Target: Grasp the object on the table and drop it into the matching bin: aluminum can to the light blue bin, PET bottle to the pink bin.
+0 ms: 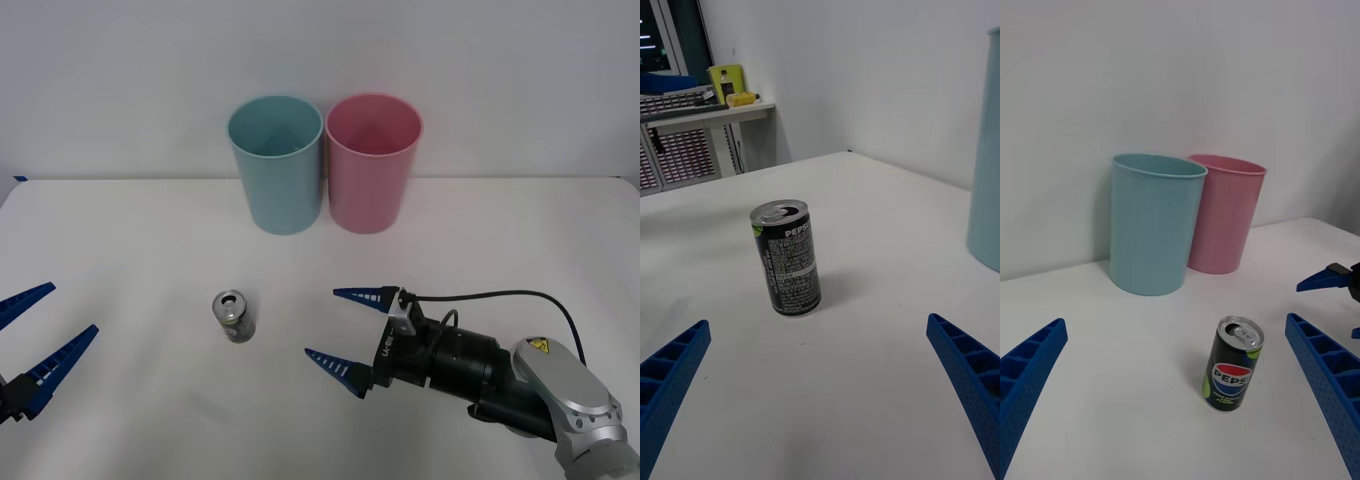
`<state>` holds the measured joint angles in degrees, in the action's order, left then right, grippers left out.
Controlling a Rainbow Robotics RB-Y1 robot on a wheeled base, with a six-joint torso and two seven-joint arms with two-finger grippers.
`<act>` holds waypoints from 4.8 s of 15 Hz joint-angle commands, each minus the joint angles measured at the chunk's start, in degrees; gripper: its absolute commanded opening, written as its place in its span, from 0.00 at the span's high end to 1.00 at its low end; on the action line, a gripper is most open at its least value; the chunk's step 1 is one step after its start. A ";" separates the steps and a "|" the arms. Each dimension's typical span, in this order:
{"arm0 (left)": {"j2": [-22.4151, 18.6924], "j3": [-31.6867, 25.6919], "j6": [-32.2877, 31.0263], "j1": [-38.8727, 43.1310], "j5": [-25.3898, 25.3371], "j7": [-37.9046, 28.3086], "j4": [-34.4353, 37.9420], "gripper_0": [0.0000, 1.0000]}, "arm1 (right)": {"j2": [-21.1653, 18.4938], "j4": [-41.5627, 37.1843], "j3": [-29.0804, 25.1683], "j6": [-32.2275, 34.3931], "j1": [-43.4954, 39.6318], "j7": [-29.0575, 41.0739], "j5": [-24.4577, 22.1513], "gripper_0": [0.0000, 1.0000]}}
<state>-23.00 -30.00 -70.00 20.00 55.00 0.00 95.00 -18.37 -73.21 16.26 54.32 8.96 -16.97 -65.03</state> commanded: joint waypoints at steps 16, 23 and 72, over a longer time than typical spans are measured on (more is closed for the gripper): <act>0.00 0.00 0.00 0.00 0.00 0.00 0.00 0.00 | 0.00 0.00 0.00 0.00 0.00 0.00 -0.01 0.00; 0.00 0.00 0.00 0.00 0.00 0.00 0.00 0.00 | 0.00 0.00 0.00 0.00 0.00 0.00 -0.01 0.00; 0.00 0.00 0.00 0.00 0.00 0.00 0.00 0.00 | -12.48 -29.71 -45.88 14.94 -43.94 23.29 5.80 0.00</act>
<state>-23.00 -30.00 -70.00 20.00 55.00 0.00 95.00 -30.86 -103.00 -29.36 69.24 -34.66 6.47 -59.53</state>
